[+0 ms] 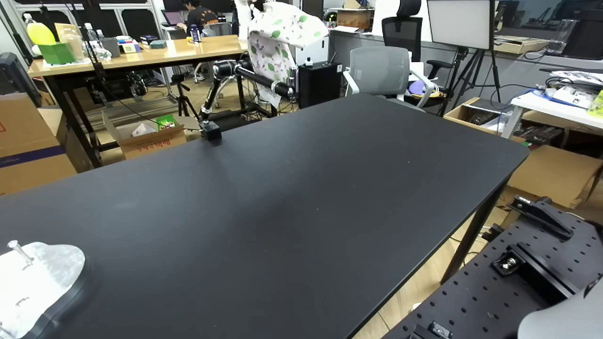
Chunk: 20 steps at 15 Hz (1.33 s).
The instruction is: Remove the towel from the handle and put it on the table twice
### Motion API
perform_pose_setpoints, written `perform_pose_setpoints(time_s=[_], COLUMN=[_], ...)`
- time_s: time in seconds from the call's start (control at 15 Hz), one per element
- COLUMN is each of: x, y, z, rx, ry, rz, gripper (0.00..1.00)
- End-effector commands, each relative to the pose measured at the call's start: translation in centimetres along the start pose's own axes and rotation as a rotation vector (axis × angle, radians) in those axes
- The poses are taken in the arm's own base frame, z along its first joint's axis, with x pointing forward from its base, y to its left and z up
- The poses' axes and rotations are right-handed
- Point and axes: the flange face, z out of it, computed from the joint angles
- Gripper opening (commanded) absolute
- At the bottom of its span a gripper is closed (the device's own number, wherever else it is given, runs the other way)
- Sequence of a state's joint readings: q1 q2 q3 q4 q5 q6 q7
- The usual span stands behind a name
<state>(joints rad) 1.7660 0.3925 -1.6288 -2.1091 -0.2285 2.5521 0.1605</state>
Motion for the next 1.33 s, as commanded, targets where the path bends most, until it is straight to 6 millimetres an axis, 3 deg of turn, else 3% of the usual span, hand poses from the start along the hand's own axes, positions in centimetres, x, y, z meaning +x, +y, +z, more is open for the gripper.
perform_pose_setpoints(time_s=[0.0,0.53,1.27], x=[-2.7,-8.4,-6.8], y=[0.4,2.8,-1.3], z=[0.1,3.8,4.4], rx=[0.023,0.088,0.100], ry=[-0.042,-0.139,-0.027], rz=[0.008,0.019,-0.095], gripper=[0.00,0.00,0.00])
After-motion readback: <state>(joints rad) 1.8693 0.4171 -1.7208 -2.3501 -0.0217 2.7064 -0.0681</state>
